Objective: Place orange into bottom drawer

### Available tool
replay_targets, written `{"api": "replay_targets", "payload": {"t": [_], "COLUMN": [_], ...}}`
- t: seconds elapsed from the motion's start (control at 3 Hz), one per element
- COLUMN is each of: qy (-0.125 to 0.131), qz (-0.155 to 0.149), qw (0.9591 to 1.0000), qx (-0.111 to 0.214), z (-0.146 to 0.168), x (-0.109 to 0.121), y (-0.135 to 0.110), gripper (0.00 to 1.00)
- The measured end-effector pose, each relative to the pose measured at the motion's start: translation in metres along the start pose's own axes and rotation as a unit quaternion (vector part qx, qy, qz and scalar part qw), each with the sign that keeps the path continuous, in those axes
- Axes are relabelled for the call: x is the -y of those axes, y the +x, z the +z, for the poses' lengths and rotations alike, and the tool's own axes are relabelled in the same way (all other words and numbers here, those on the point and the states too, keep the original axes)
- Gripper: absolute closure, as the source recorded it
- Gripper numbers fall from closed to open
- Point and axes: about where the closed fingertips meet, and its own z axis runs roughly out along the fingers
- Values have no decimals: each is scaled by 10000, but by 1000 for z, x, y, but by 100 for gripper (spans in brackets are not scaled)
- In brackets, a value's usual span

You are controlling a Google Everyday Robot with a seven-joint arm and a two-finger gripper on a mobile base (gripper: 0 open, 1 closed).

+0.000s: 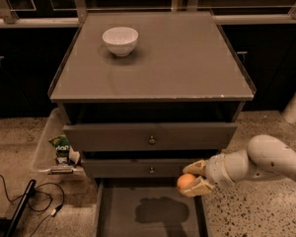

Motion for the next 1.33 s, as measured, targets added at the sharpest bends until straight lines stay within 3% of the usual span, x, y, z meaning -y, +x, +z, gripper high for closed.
{"api": "replay_targets", "payload": {"t": [0.67, 1.0, 1.33], "qy": [-72, -190, -190], "qz": [621, 918, 918], "qw": [9976, 9952, 9952], "qx": [-309, -296, -295], "z": [99, 149, 149], "x": [1, 4, 4], "y": [105, 150, 150], "gripper": [100, 100, 100]}}
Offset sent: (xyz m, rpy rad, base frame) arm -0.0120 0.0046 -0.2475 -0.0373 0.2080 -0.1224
